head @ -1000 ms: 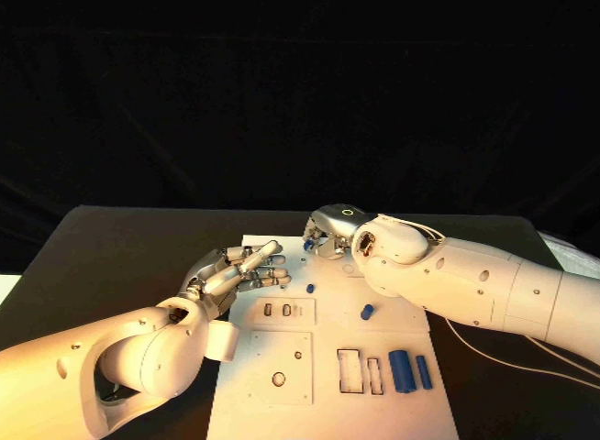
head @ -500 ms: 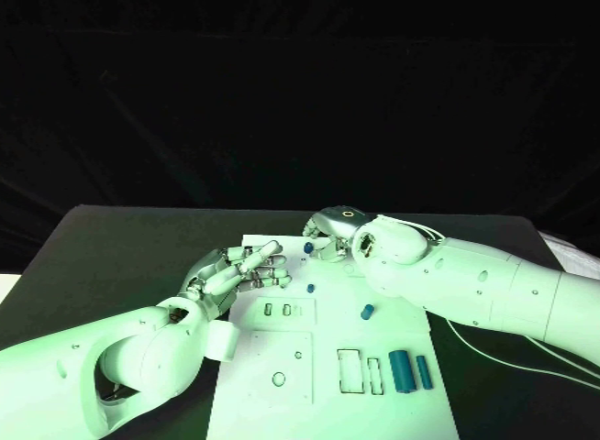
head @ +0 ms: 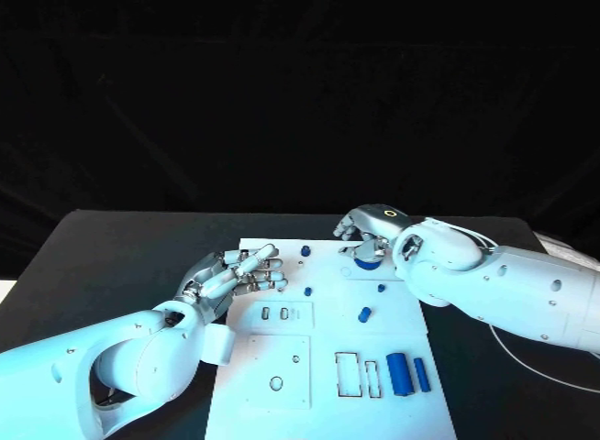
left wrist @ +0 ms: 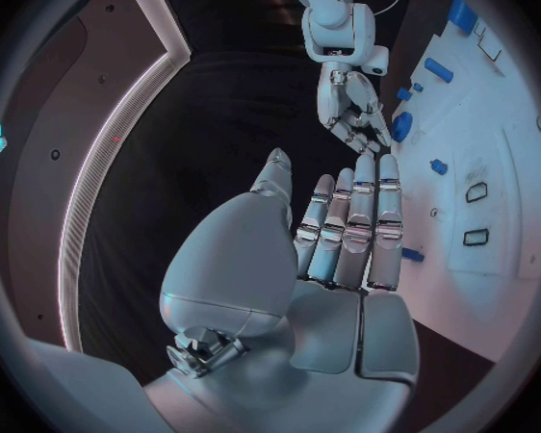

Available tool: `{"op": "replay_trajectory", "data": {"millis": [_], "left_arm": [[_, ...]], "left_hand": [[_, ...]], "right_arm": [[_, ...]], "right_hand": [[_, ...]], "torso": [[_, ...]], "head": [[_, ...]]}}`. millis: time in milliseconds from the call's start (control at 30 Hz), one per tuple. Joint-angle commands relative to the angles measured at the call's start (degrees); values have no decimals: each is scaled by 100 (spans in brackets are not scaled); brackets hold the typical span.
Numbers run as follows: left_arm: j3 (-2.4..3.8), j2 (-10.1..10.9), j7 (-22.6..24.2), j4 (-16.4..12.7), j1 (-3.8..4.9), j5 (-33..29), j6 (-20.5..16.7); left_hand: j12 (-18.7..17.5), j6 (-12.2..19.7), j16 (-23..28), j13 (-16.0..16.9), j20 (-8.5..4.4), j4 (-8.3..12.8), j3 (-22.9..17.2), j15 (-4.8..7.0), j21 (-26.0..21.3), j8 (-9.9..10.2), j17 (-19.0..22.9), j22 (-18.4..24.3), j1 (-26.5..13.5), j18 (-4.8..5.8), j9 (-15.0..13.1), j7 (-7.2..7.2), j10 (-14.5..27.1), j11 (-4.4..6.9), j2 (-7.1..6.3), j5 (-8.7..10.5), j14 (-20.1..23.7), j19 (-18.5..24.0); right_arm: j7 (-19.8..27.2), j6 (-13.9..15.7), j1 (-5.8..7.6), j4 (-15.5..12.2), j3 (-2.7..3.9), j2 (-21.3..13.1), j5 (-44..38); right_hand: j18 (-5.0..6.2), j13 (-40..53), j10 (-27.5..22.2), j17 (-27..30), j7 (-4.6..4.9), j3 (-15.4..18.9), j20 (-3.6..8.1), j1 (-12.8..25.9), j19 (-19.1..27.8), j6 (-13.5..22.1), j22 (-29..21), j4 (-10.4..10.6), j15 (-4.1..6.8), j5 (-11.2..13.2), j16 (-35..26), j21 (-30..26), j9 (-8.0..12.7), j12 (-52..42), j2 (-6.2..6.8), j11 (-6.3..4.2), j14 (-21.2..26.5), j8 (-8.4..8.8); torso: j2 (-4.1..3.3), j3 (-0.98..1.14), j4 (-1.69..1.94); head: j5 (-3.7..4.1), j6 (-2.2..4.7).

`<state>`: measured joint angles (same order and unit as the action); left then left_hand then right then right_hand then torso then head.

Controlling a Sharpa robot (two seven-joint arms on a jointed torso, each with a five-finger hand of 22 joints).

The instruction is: Assemble the parts on the task board

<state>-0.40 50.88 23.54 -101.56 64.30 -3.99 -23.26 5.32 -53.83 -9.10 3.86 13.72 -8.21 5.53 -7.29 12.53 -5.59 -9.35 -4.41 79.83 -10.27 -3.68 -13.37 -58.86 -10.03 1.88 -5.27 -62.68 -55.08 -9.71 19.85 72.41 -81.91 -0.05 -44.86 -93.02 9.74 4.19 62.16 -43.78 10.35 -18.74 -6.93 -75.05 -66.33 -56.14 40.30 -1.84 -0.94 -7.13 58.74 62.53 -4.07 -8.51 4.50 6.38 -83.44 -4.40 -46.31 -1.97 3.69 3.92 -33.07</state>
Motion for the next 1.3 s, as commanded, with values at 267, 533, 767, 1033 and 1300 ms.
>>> {"op": "replay_trajectory", "data": {"millis": [267,533,767,1033,1300], "left_arm": [[4,10,12,-5,7,-6,133],[4,-11,6,19,6,-6,150],[3,-25,-5,41,6,-6,165],[3,-31,-14,46,6,-6,170],[3,-28,-22,46,6,-6,169]], "left_hand": [[-32,-6,42,1,7,-8,40,-29,-39,38,-11,7,-66,-19,-4,-30,12,-43,2,-4,1,-27],[-32,-6,42,1,7,-8,40,-29,-39,38,-11,7,-66,-19,-4,-30,12,-43,2,-4,1,-27],[-33,-5,44,2,7,-8,44,-29,-41,39,-14,9,-70,-19,-5,-29,11,-43,3,-3,1,-28],[-33,-5,44,2,7,-8,44,-29,-41,39,-14,9,-70,-19,-5,-29,11,-43,3,-3,1,-28],[-33,-5,44,2,7,-8,44,-29,-41,39,-14,9,-70,-19,-5,-29,11,-43,3,-3,1,-28]], "right_arm": [[-373,-326,11,-298,18,-687,1403],[-582,-620,10,-201,19,-700,1441],[-627,-699,8,-87,19,-561,1295],[-671,-762,3,4,18,-401,771],[-707,-865,-3,45,16,-314,559]], "right_hand": [[-536,881,1497,-1925,-231,676,257,338,-1350,180,2711,431,256,-572,1563,1694,23,-1243,448,-347,-348,61],[-654,4065,986,-2624,-184,1459,211,-8,-1566,262,3429,819,216,-613,2131,2111,13,-4174,204,-328,-361,31],[-688,5019,1103,-2877,-183,1615,183,-157,-1635,228,3619,915,199,-622,2301,2207,9,-4971,102,-304,-385,10],[-785,7594,2200,-3699,-170,1821,139,-237,-1873,75,4101,931,155,-580,2732,2418,9,-7302,-37,-270,-492,-62],[-816,7888,2343,-3847,-177,1868,127,-276,-1954,-9,4255,905,147,-565,2803,2480,3,-7550,-99,-269,-514,-97]], "torso": [[3,49,-90],[-2,47,-74],[-2,29,-76],[-2,24,-65],[-4,25,-66]], "head": [[103,24],[119,27],[113,10],[148,-8],[162,-20]]}}
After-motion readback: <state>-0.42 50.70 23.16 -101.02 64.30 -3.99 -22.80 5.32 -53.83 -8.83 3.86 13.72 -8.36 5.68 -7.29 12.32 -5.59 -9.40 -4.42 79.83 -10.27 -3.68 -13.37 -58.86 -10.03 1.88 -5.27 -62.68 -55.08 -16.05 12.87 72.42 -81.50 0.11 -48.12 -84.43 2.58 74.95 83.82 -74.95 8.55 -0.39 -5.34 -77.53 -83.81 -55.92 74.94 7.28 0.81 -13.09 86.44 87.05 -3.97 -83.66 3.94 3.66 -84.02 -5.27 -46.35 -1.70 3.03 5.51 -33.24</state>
